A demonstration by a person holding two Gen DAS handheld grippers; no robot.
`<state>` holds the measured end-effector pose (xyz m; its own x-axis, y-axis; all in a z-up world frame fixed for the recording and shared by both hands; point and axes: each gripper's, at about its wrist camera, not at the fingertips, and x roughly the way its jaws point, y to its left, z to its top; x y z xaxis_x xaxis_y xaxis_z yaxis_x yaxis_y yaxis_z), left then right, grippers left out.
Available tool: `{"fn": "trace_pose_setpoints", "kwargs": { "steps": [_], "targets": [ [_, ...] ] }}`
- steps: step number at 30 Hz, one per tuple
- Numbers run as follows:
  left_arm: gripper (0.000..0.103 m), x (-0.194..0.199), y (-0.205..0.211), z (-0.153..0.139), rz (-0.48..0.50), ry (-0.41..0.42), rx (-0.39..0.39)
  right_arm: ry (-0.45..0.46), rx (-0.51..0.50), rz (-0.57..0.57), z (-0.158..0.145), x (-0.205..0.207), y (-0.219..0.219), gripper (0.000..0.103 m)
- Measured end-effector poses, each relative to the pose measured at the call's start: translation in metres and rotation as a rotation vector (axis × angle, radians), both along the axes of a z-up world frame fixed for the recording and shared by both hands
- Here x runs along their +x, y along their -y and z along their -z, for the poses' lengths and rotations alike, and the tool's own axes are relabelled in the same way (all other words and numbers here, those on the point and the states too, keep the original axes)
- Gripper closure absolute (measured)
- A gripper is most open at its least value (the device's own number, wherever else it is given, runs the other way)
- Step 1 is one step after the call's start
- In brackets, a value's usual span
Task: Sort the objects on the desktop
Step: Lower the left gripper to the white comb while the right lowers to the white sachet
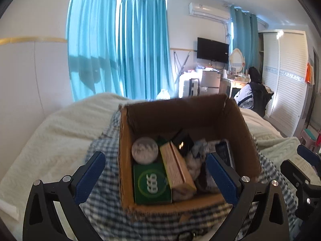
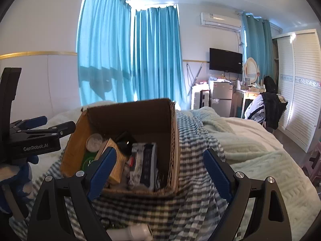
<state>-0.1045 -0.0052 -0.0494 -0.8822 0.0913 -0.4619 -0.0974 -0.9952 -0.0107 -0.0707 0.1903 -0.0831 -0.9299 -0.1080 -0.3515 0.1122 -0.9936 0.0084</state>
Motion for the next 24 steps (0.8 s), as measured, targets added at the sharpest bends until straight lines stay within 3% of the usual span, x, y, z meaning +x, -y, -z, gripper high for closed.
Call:
{"fn": "trace_pose_setpoints", "kwargs": {
  "steps": [5,7,11,15,19,21,24],
  "targets": [
    [0.0,0.035,0.016,0.046,-0.063,0.133,0.062,0.074,0.004,-0.018,0.027,0.012,0.001,0.015],
    [0.0,0.049,0.015,0.065,-0.031,0.188,0.089,0.117,0.013,-0.024,0.039,0.017,0.003,0.014],
    [0.0,0.062,-0.008,0.084,0.018,0.222,-0.009,0.212,0.047,-0.054,0.068,0.024,0.014,0.015],
    [0.0,0.066,-0.019,0.105,0.054,0.284,-0.012,0.311,0.064,-0.092,0.082,0.022,0.017,0.015],
    [0.0,0.072,-0.016,0.134,0.057,0.397,0.006,0.357,0.093,-0.136,0.09,0.025,0.018,0.016],
    [0.0,0.076,-0.016,0.145,0.064,0.429,-0.005,0.387,0.117,-0.159,0.097,0.024,0.023,0.035],
    [0.001,0.084,-0.017,0.156,0.094,0.461,0.002,0.462,0.15,-0.201,0.113,0.021,0.03,0.049]
  ]
}}
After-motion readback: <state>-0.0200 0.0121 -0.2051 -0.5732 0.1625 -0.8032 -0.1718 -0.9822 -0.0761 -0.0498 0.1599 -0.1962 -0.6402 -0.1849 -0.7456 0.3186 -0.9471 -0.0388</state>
